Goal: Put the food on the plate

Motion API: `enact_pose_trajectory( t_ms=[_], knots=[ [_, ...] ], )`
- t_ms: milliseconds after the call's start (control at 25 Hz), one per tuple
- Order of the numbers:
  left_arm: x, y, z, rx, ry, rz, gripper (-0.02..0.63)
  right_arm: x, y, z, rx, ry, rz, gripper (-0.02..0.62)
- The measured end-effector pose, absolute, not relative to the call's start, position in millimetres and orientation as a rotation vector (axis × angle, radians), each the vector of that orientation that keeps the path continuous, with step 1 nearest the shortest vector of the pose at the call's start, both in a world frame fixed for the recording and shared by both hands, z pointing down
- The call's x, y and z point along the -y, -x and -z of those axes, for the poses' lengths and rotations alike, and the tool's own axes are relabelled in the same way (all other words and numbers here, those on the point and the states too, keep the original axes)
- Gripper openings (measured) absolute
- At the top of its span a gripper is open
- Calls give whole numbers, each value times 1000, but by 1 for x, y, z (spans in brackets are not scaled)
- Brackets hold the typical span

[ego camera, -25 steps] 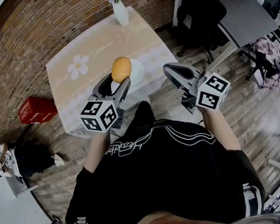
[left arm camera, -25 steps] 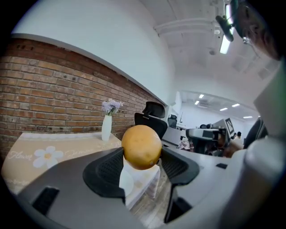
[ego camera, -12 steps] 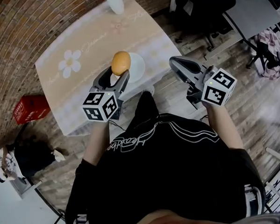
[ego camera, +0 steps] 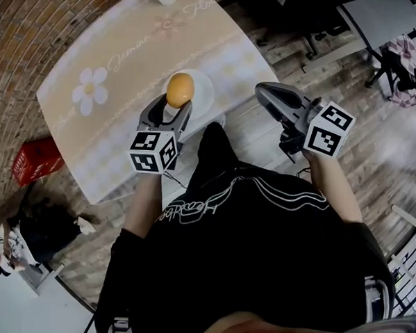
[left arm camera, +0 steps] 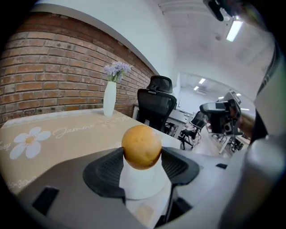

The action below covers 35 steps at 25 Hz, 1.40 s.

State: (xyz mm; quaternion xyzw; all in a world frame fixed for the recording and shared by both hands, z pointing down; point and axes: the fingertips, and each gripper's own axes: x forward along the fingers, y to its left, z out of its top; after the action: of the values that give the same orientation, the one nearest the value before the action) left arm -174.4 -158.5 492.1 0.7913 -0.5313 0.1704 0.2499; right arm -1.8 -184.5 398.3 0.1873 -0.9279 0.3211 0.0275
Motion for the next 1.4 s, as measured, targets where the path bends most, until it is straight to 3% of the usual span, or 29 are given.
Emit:
enact_pose_trajectory(
  t_ms=[960,1400],
  knots=[
    [160,174,-543,1450,-2140,-615,261,185,-10,-425,2802,-621,-1099,-3],
    [142,174,-508,1498,-2114,-430,310,165,-11,-400,2850,-595,-1013,-2]
  ],
)
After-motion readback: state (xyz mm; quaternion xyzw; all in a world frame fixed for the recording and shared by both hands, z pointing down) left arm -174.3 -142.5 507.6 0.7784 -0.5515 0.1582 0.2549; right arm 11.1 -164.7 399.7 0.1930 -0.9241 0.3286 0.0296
